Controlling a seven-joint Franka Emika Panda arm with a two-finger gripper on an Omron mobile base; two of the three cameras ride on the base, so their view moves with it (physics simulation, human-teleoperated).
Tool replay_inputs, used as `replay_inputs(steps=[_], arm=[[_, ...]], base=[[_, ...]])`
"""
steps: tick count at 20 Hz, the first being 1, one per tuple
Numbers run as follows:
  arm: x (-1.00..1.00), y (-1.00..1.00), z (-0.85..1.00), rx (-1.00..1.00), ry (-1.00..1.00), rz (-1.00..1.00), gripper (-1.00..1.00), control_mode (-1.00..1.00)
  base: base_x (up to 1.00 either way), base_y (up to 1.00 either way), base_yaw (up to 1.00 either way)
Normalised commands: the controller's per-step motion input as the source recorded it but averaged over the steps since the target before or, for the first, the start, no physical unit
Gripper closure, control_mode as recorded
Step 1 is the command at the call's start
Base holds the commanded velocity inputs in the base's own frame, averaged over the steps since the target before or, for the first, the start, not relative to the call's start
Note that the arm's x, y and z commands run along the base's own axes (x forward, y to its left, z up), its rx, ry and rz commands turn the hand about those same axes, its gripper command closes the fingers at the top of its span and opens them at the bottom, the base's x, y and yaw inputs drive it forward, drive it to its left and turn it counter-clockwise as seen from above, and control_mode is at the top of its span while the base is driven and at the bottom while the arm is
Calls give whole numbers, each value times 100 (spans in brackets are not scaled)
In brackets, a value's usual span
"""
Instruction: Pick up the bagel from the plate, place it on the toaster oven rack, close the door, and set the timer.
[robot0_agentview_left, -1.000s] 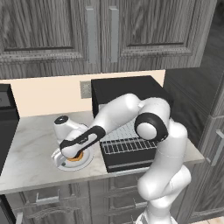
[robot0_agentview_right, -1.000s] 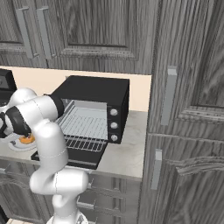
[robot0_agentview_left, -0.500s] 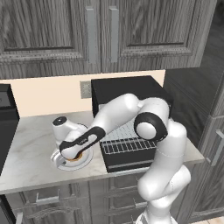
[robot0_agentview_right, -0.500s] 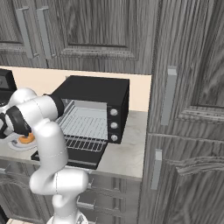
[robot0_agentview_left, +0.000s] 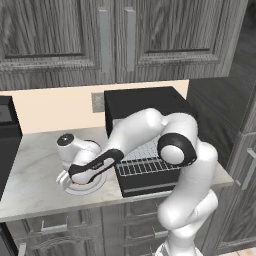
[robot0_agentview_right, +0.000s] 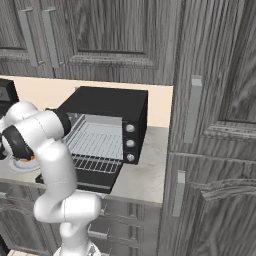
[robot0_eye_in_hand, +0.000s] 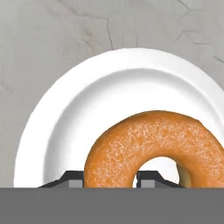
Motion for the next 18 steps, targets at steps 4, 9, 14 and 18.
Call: replay_inputs(steps=[4, 9, 14, 18], arm=[[-35, 0, 100, 0, -21, 0, 100, -100], [-23, -11, 100, 0, -6, -2, 100, -100], [-5, -55, 100, 1, 1, -9, 100, -100], [0, -84, 91, 5, 3, -14, 100, -100]], base=[[0, 0, 0], [0, 0, 0], [0, 0, 0], [0, 0, 0]])
